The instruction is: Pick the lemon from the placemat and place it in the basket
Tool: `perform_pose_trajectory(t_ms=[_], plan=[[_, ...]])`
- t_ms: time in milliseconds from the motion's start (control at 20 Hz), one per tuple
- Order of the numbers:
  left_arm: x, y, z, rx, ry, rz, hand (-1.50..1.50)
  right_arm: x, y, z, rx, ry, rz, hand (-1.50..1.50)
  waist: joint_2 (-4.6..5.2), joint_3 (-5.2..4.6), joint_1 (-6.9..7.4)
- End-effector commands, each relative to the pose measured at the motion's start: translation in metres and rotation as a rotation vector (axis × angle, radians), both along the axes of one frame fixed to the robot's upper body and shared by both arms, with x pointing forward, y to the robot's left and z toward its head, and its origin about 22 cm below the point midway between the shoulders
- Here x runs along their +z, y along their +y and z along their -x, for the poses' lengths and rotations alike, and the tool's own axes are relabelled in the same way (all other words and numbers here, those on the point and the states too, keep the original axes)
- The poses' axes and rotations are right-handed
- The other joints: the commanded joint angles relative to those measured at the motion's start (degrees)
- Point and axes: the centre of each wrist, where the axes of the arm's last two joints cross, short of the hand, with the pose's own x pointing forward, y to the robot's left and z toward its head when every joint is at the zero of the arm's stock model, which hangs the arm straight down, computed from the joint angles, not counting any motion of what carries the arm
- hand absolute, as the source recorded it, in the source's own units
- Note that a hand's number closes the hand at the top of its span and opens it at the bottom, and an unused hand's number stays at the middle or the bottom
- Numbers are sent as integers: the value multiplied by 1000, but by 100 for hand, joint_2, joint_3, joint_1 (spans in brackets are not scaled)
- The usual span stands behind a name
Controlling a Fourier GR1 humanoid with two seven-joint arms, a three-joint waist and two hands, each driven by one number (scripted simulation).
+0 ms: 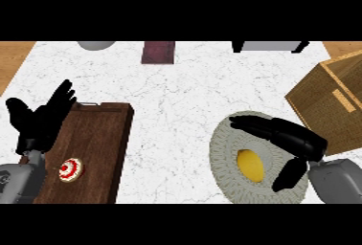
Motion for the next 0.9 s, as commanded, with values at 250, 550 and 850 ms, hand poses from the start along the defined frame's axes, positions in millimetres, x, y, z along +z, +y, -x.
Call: perform_pose_trajectory(t_ms=[250, 550, 850], plan=[[8, 5, -1, 6, -3, 4, 0, -33, 4, -14, 43, 14, 124, -150, -4, -1, -8], [6, 18, 18, 0, 6, 2, 0, -35, -22, -28, 8, -15, 74, -150, -3, -1, 15], [0, -5, -3, 8, 10, -7, 0, -26, -23, -15, 74, 55, 42, -150, -9, -3, -44]])
